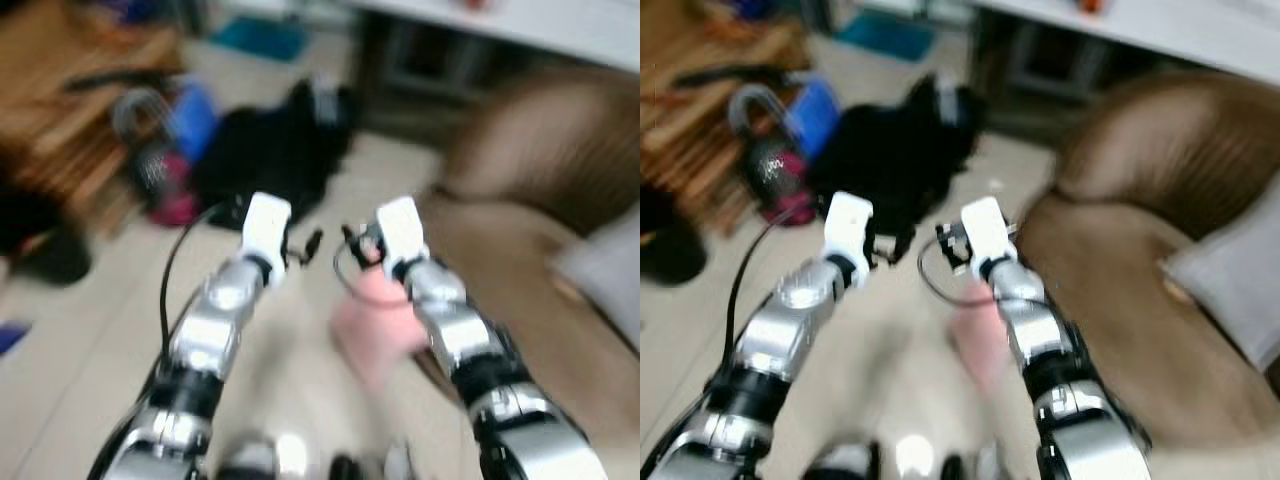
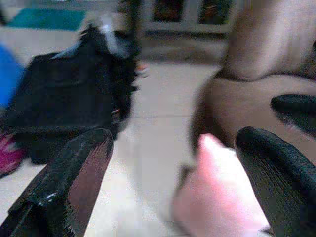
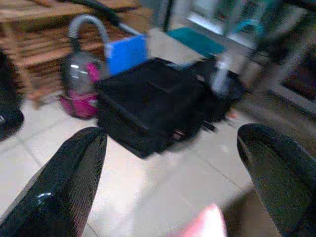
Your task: Move the pillow to the sofa from floor
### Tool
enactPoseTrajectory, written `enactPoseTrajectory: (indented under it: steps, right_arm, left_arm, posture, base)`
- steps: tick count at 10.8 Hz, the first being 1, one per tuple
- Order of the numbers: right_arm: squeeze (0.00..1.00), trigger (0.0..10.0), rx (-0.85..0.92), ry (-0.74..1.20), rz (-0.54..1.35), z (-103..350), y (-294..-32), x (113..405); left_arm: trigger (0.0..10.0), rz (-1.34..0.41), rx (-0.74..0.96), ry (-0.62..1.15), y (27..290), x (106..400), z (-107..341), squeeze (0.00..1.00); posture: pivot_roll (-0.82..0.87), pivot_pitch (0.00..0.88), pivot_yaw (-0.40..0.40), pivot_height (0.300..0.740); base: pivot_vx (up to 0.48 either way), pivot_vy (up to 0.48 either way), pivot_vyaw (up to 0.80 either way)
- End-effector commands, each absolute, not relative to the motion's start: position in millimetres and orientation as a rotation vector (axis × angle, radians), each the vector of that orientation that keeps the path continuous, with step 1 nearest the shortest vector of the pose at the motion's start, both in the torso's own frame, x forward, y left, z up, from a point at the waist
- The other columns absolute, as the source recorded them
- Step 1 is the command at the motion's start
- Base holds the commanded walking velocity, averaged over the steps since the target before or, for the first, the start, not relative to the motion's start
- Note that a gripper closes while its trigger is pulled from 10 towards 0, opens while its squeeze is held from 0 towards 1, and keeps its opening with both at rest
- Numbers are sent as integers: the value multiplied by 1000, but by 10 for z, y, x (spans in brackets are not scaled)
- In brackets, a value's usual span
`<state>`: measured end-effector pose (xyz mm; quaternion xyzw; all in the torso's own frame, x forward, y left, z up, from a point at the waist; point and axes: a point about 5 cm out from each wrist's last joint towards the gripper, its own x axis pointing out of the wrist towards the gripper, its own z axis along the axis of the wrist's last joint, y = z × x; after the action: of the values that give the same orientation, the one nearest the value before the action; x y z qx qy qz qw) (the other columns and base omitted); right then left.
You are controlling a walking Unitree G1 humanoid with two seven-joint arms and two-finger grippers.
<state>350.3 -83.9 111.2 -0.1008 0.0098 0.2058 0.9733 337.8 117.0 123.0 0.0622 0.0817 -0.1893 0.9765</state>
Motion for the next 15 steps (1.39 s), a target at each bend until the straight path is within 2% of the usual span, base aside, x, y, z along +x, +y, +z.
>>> enactPoseTrajectory:
  steps: [1,3,4,5,6,7,9,11,13,15]
  right_arm:
    - [0,10000,-193,10,434,1120,-800,3485]
    - [0,10000,-173,27,428,1104,-806,3483]
    - [0,10000,-132,45,391,1095,-879,3504]
    - [0,10000,-99,85,344,1039,-1058,3509]
    - [0,10000,-87,165,306,860,-1495,3387]
    - [0,10000,-93,284,357,560,-1734,3112]
    - [0,10000,-99,400,427,234,-1740,2758]
    - [0,10000,-77,406,446,191,-1595,2673]
    - [0,10000,-85,399,469,182,-1500,2639]
    - [0,10000,-41,375,432,199,-1480,2632]
  left_arm:
    - [10000,-380,141,172,1178,3373,1211,0]
    - [10000,-368,185,195,1172,3367,1167,0]
    - [10000,-351,156,178,1194,3383,1187,0]
    - [10000,-329,94,146,1279,3380,1227,0]
    - [10000,-202,-79,150,1684,3306,1186,0]
    - [10000,-158,-142,237,1926,3097,897,0]
    - [10000,-194,-173,350,1850,2802,518,0]
    - [10000,-238,-145,308,1679,2828,536,0]
    - [10000,-277,-86,251,1617,2884,585,0]
    - [10000,-314,-167,238,1561,2895,619,0]
  posture:
    - [142,208,-85,740]
    - [143,199,-86,740]
    - [148,193,-87,740]
    - [152,189,-87,740]
    - [163,196,-95,740]
    - [166,200,-100,740]
    - [170,203,-103,740]
    - [158,198,-96,740]
    - [152,196,-91,740]
    - [141,192,-85,740]
  base:
    - [480,0,0]
    - [0,0,0]
    - [0,0,0]
    - [0,0,0]
    - [0,0,0]
    - [0,0,0]
    - [0,0,0]
    - [0,0,0]
    - [0,0,0]
    - [0,0,0]
